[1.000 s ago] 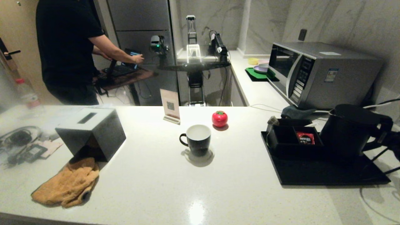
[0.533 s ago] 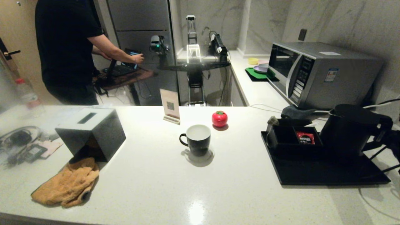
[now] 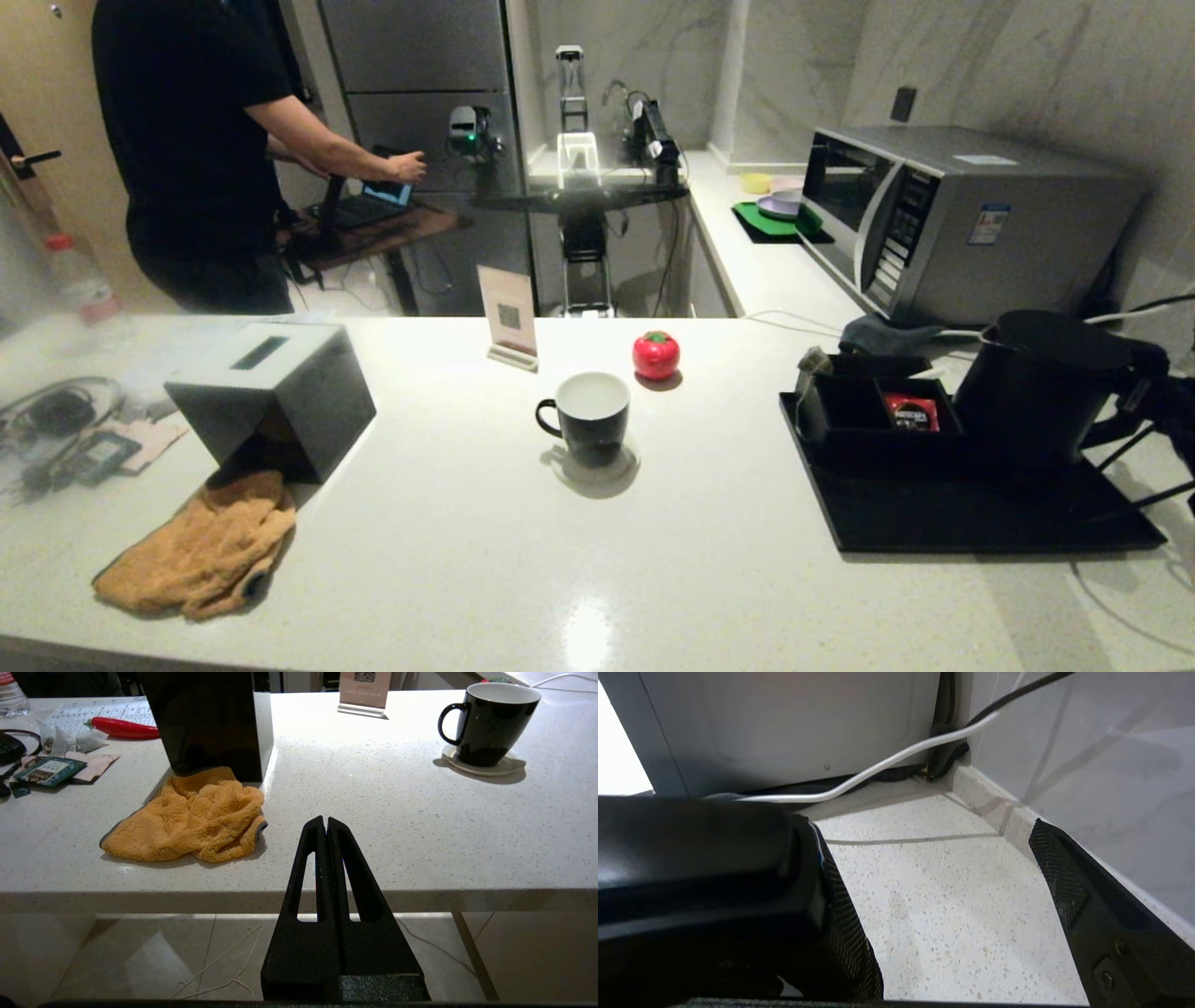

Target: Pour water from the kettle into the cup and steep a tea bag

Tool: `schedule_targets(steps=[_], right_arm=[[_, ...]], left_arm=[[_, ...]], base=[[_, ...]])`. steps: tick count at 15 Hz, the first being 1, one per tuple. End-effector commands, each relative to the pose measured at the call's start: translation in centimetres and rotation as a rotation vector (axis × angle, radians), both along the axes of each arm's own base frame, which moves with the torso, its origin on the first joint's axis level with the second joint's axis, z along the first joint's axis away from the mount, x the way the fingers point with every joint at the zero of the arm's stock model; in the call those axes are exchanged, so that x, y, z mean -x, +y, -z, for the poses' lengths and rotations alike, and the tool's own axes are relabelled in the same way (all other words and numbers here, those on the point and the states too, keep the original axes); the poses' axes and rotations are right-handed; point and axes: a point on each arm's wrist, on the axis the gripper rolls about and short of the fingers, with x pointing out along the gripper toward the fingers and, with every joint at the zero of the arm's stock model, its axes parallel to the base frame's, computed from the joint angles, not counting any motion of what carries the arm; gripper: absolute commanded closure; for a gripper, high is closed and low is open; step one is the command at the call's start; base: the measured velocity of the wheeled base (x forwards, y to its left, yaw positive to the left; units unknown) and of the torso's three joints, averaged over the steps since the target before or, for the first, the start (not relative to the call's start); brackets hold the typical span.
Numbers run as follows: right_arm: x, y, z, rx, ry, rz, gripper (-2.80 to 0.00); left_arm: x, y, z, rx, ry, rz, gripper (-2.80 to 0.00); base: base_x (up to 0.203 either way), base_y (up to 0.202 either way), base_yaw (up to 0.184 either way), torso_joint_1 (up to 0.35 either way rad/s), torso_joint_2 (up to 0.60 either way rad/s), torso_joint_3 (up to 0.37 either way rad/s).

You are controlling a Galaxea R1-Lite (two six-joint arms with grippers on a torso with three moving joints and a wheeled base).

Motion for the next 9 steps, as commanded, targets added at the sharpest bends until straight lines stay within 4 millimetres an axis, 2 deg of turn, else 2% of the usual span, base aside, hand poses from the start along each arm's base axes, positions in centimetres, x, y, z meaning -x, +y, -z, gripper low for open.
schedule_targets(steps=[1, 8, 9], right_arm=[[0.10, 0.09, -0.69, 0.019, -0.030, -0.001, -2.80], [0.01, 0.31, -0.81, 0.023, -0.032, -0.007, -2.80], [0.03, 0.32, -0.78, 0.023, -0.030, -0.007, 0.00]], left_arm=[[-0.01, 0.00, -0.01, 0.000, 0.001, 0.000, 0.00], [-0.01, 0.00, -0.01, 0.000, 0.001, 0.000, 0.00], [-0.01, 0.00, -0.01, 0.000, 0.001, 0.000, 0.00]], base=[[0.000, 0.000, 0.000, 0.000, 0.00, 0.000], [0.000, 0.000, 0.000, 0.000, 0.00, 0.000], [0.000, 0.000, 0.000, 0.000, 0.00, 0.000]])
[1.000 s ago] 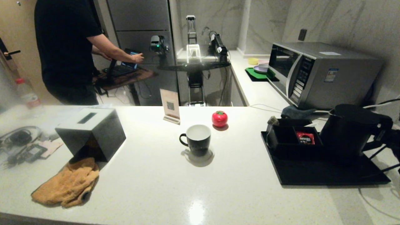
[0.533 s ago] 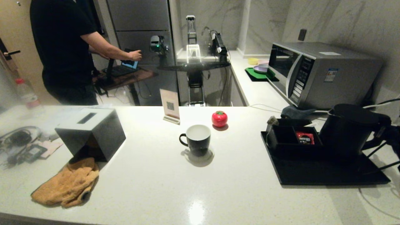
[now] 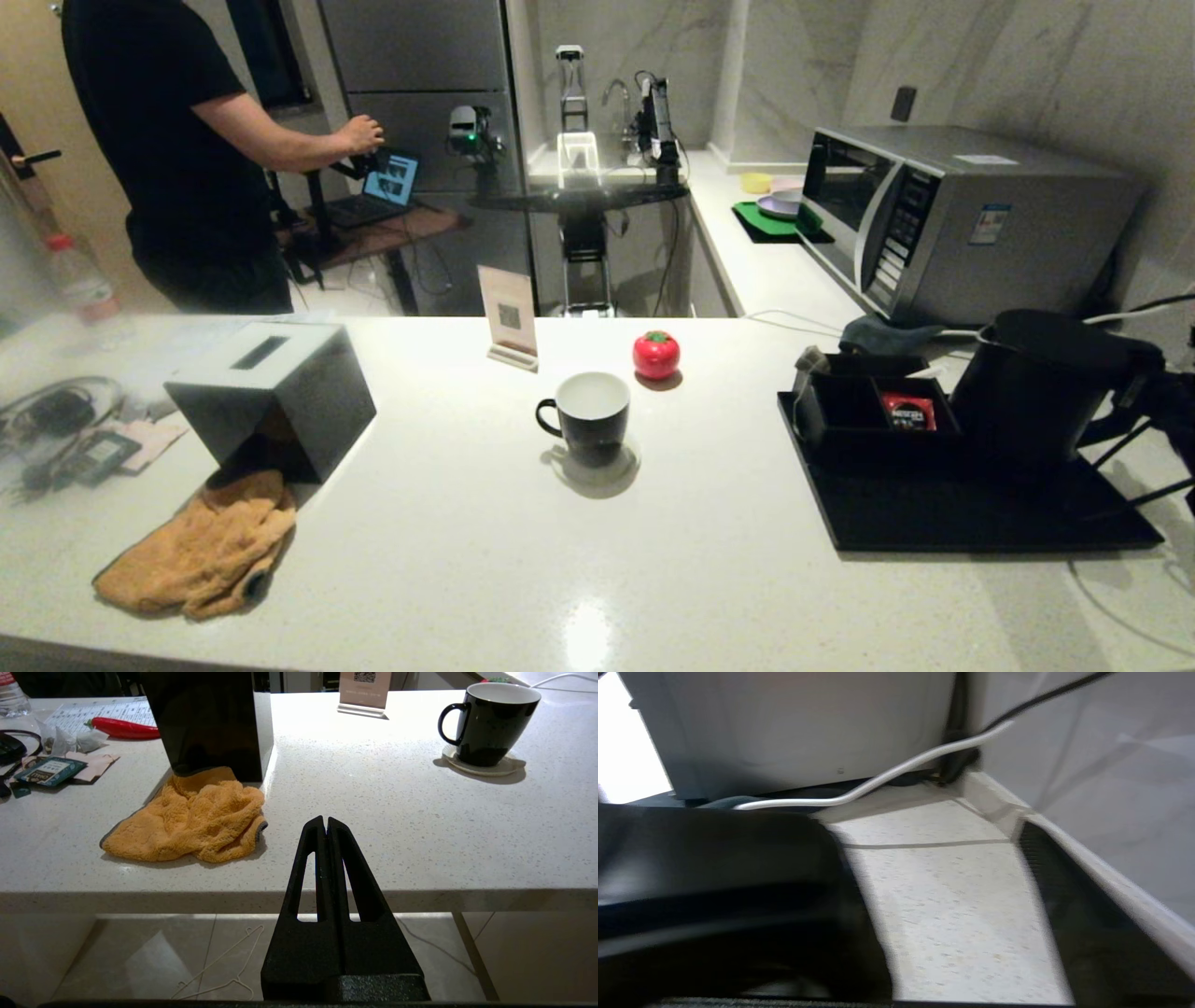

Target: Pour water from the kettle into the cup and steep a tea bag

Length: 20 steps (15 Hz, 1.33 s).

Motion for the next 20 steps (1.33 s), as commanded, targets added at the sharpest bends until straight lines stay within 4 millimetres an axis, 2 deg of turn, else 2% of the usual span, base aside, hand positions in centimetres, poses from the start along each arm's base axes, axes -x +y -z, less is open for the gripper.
schedule_targets(steps=[1, 13, 20], right_arm=[[0.1, 0.0, -0.3, 0.014, -0.022, 0.003, 0.00], [0.5, 1.1, -0.7, 0.012, -0.015, -0.016, 0.00], [2.1, 2.3, -2.8, 0.016, -0.043, -0.029, 0.00]], left_arm=[[0.0, 0.0, 0.0, 0.000, 0.002, 0.000, 0.00], [0.0, 0.0, 0.0, 0.000, 0.001, 0.000, 0.00], [0.0, 0.0, 0.0, 0.000, 0.002, 0.000, 0.00]], base=[[0.000, 0.000, 0.000, 0.000, 0.00, 0.000], [0.000, 0.000, 0.000, 0.000, 0.00, 0.000], [0.000, 0.000, 0.000, 0.000, 0.00, 0.000]])
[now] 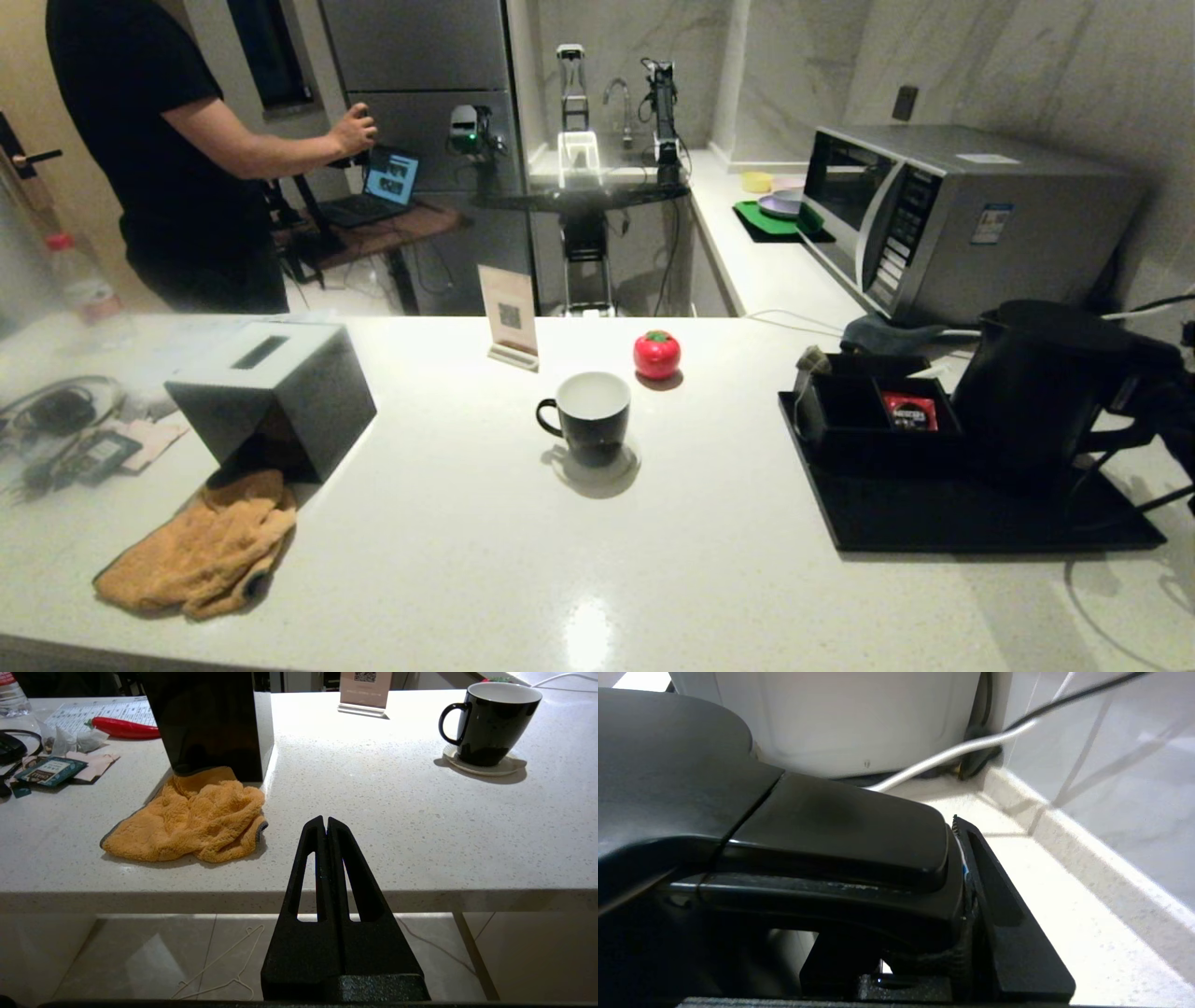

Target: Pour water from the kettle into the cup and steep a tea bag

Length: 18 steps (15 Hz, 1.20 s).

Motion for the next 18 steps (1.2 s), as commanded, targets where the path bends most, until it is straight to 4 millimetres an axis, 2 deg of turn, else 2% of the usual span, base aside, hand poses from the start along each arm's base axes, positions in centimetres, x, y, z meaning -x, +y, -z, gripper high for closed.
schedule_targets(steps=[1, 6, 14, 18], right_arm=[[0.9, 0.5, -1.5, 0.024, -0.045, 0.001, 0.00], [3.1, 1.5, -1.9, 0.014, -0.020, 0.010, 0.00], [6.9, 1.2, -3.4, 0.021, -0.038, 0.077, 0.00], [8.6, 1.7, -4.2, 0.023, -0.046, 0.091, 0.00]], left_arm=[[0.0, 0.0, 0.0, 0.000, 0.002, 0.000, 0.00], [0.0, 0.0, 0.0, 0.000, 0.001, 0.000, 0.00], [0.0, 0.0, 0.0, 0.000, 0.002, 0.000, 0.00], [0.0, 0.0, 0.0, 0.000, 0.001, 0.000, 0.00]], base=[[0.000, 0.000, 0.000, 0.000, 0.00, 0.000], [0.000, 0.000, 0.000, 0.000, 0.00, 0.000], [0.000, 0.000, 0.000, 0.000, 0.00, 0.000], [0.000, 0.000, 0.000, 0.000, 0.00, 0.000]])
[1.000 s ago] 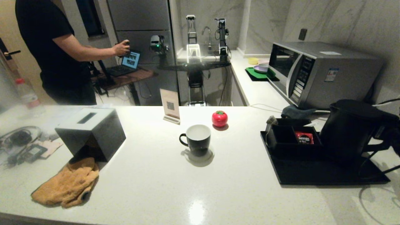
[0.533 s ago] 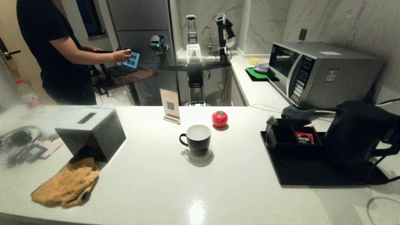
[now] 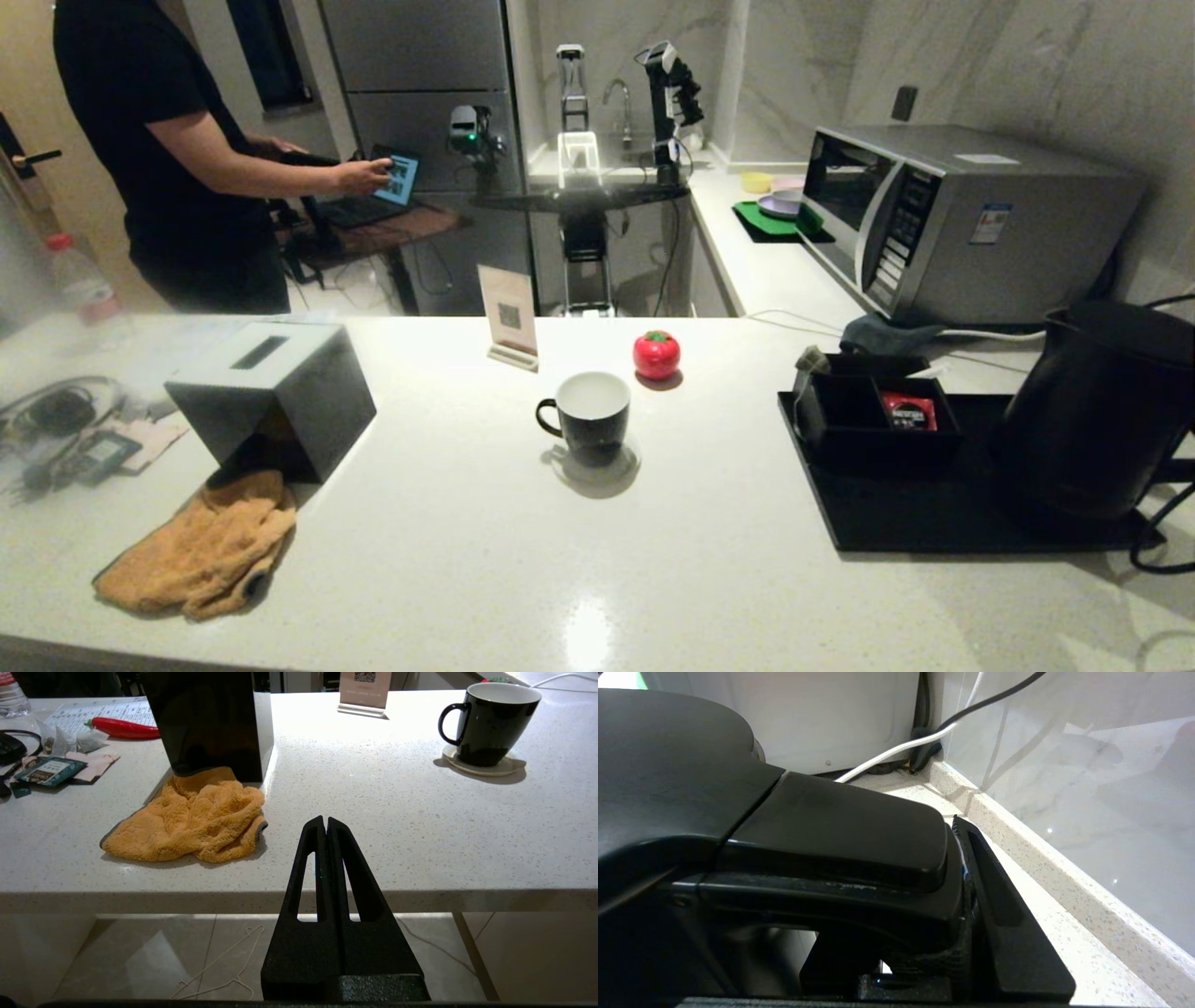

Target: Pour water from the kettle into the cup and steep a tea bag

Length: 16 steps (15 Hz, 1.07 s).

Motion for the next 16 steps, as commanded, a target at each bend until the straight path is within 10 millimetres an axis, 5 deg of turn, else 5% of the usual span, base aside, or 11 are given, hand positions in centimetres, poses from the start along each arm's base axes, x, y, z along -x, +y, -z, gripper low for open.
schedule_targets(steps=[1, 16], right_arm=[[1.1, 0.5, -1.4, 0.035, -0.052, 0.004, 0.00], [3.5, 2.8, -4.4, 0.031, -0.043, -0.133, 0.00]], left_arm=[[0.0, 0.0, 0.0, 0.000, 0.002, 0.000, 0.00], [0.0, 0.0, 0.0, 0.000, 0.002, 0.000, 0.00]], base=[[0.000, 0.000, 0.000, 0.000, 0.00, 0.000], [0.000, 0.000, 0.000, 0.000, 0.00, 0.000]])
